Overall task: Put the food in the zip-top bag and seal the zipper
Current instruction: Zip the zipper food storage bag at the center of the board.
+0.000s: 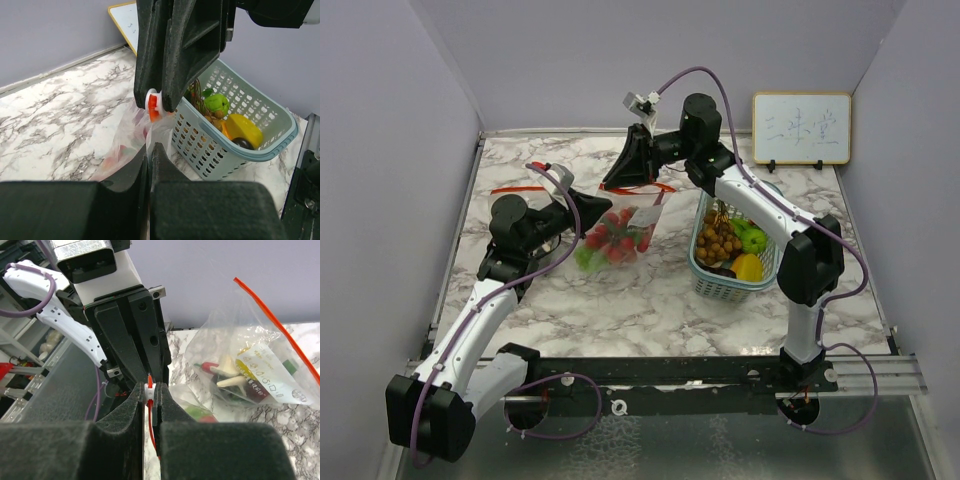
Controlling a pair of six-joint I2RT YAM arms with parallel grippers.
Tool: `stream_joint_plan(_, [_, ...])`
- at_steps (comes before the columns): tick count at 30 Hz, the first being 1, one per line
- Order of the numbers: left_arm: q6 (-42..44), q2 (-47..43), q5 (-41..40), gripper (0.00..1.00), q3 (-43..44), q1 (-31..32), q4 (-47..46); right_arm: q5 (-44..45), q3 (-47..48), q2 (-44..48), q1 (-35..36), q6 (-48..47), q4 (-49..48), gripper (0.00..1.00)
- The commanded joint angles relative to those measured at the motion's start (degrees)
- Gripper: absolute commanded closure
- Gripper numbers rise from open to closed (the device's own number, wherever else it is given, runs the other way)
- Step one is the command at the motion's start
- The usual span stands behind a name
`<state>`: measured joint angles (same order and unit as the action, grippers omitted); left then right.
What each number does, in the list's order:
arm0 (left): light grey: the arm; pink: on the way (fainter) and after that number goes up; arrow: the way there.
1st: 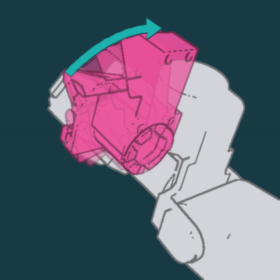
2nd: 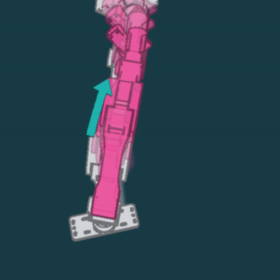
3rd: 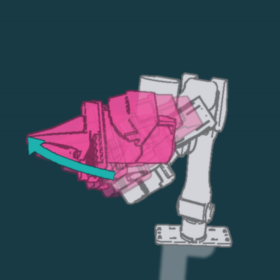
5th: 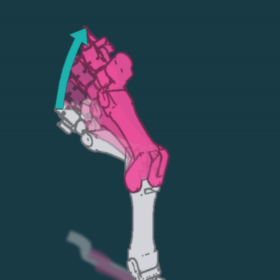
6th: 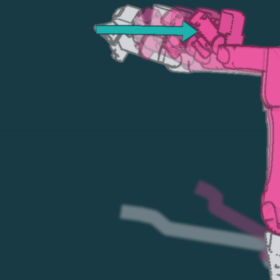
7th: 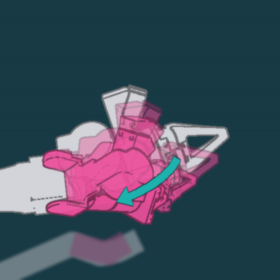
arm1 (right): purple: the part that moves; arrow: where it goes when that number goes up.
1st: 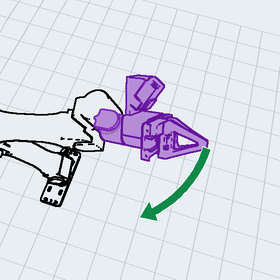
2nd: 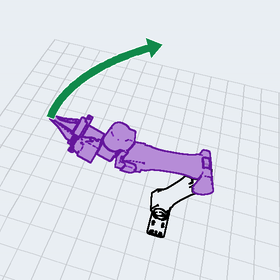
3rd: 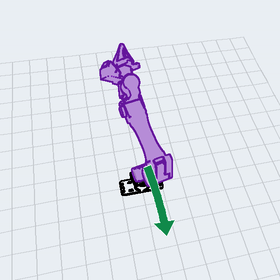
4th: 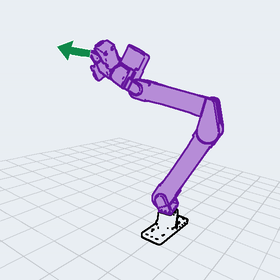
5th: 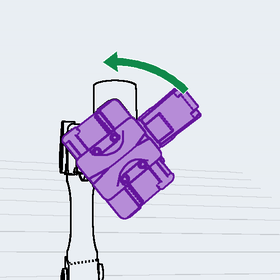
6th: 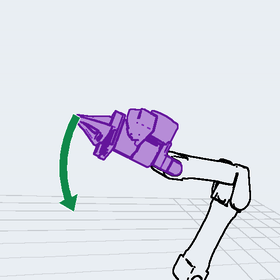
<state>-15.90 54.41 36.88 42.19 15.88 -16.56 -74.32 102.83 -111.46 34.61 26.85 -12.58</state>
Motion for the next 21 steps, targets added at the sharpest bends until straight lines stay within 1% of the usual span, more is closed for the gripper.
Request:
stream_joint_plan(1, [0.57,-1.81,0.64,1.0,1.11,0.36,-3.53,1.1,1.01,-0.64,0.15,-3.28,5.94,0.98])
stream_joint_plan(3, [0.9,-2.07,0.56,1.0,1.62,0.35,-2.85,1.68,0.79,-0.45,-0.3,-4.67,8.58,0.98])
stream_joint_plan(11, [2.6,-3.05,-0.31,1.0,2.54,0.33,-0.71,0.22,-0.2,0.77,-2.7,-7.69,12.76,0.98])
stream_joint_plan(14, [2.82,-2.47,-0.87,1.0,2.38,0.31,-1.53,-2.23,0.41,0.73,-2.71,-7.75,13.17,0.98])
stream_joint_plan(16, [2.71,-1.58,-1.07,0.99,2.7,0.3,-2.76,-2.11,0.09,1.16,-2.71,-8.53,14.16,0.98])
stream_joint_plan(17, [2.51,-1.08,-1.04,0.98,3.02,0.3,-3.49,-1.91,-0.1,1.33,-2.71,-9.07,14.64,0.98])
stream_joint_plan(18, [2.27,-0.59,-1.03,0.93,3.37,0.34,-4.02,-1.87,-0.26,1.4,-2.71,-9.32,14.85,0.98])
stream_joint_plan(20, [1.7,0.17,-1.02,0.78,3.95,0.38,-4.96,-1.78,-0.36,1.38,-2.71,-8.94,14.76,0.98])
stream_joint_plan(21, [1.5,0.33,-0.9,0.74,4.13,0.5,-5.13,-1.74,-0.28,1.29,-2.71,-8.33,14.36,0.98])
